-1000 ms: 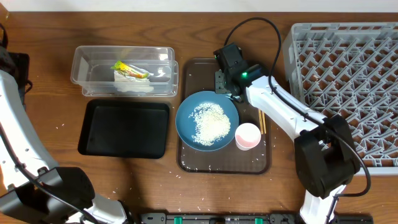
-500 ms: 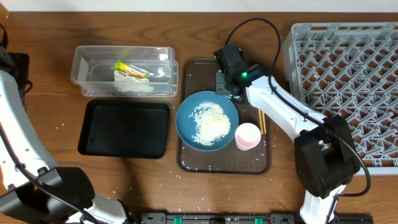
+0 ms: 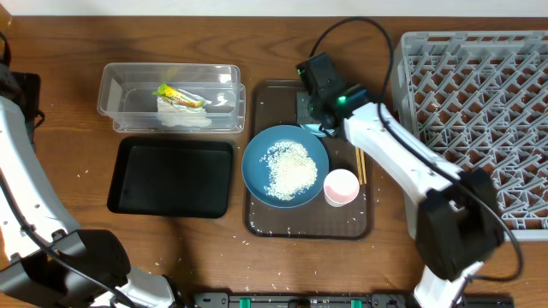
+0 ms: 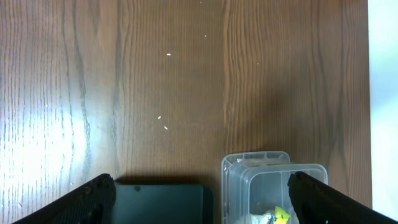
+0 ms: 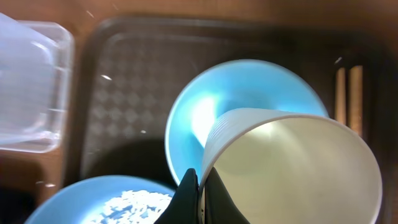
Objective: Sort waste into correct bins and load items into the dishwasher rack
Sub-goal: 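Lift the white cup and carry it right over the dish rack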
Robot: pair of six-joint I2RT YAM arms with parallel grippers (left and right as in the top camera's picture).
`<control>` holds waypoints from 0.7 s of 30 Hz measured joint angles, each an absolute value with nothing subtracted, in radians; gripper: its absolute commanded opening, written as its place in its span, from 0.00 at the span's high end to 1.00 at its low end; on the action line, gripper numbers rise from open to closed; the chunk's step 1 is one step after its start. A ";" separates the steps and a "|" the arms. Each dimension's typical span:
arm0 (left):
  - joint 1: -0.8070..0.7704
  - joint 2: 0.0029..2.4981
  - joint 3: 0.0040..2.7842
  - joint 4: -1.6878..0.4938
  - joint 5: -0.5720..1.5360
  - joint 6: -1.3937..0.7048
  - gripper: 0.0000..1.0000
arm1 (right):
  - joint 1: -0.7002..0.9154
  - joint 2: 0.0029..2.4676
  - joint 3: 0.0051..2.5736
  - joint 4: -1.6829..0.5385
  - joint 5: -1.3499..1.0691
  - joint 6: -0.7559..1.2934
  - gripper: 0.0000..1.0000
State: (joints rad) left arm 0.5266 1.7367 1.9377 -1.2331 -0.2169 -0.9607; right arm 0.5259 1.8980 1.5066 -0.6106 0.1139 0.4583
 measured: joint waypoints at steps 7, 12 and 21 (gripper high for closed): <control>0.527 1.737 1.938 -1.233 -0.217 -0.961 0.09 | 0.419 1.693 1.530 -0.632 0.102 0.429 0.99; 0.527 1.737 1.938 -1.233 -0.217 -0.961 0.08 | 0.221 1.559 1.542 -0.645 0.047 0.380 0.99; 0.527 1.737 1.938 -1.233 -0.217 -0.961 0.08 | -0.263 1.551 1.544 -0.654 -0.356 0.272 0.99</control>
State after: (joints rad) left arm 0.5266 1.7367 1.9377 -1.2331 -0.2169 -0.9607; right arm -0.2634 1.5505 1.5436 -0.6544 -0.3557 0.2718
